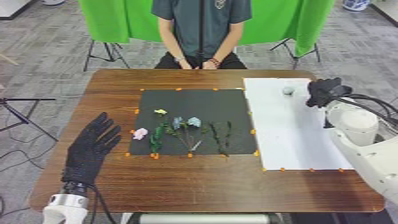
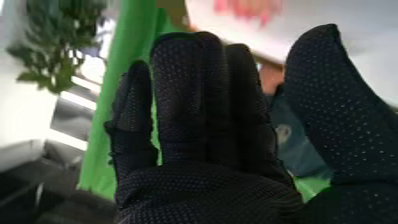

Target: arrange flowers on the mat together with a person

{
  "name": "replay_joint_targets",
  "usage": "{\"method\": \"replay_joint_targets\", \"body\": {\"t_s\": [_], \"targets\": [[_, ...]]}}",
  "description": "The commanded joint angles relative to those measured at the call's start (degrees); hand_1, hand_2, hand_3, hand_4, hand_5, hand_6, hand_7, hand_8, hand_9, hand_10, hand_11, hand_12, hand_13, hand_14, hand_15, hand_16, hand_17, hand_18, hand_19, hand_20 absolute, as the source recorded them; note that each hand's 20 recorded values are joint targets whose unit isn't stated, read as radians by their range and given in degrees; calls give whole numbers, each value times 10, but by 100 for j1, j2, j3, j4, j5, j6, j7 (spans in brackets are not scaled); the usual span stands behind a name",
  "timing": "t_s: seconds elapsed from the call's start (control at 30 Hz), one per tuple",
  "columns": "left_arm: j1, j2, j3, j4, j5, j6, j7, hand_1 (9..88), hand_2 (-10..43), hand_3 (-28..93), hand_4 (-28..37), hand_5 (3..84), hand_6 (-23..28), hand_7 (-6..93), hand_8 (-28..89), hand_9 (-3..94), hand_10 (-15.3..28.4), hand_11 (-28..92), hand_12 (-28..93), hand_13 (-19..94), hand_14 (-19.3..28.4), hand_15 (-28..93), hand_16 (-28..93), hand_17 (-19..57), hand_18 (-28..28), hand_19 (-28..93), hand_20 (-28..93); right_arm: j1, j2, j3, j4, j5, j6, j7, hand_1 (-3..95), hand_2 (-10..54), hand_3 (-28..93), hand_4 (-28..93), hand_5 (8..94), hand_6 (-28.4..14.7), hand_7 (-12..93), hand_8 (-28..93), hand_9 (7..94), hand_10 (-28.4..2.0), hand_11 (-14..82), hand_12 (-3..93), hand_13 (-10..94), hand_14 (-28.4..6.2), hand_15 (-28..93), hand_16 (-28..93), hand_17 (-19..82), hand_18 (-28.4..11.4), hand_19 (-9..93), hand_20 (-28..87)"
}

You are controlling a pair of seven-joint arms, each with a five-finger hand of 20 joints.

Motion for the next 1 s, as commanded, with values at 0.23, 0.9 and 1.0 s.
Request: {"method": "replay_joint_targets", "body": {"t_s": [0.23,0.9,1.0], "targets": [[48,-16,45,39,-38,44,-45,279,4,699,-235,285,27,220,-111,227,108,212,153,213,135,232,30,-96,205,420,113,34,-157,-46,380,-121,532,-175,515,-95,733,-283,654,26,438,-26,796,-31,195,467,743,-31,668,232,321,-176,812,446],[92,-57,11,14,-29,51,-45,279,6,697,-234,286,27,219,-112,229,109,212,153,213,135,230,30,-95,205,421,114,-77,93,-173,-123,725,1710,-311,538,-95,805,-283,757,14,434,16,906,-34,164,510,837,-19,645,281,393,-188,853,469],[94,-58,10,11,-18,37,-46,280,6,696,-234,285,27,219,-111,229,109,212,154,213,135,230,31,-95,205,420,114,-192,133,2,-293,597,1212,-186,539,-95,802,-283,752,14,434,22,900,-36,167,516,830,-20,649,285,388,-186,850,470]]}}
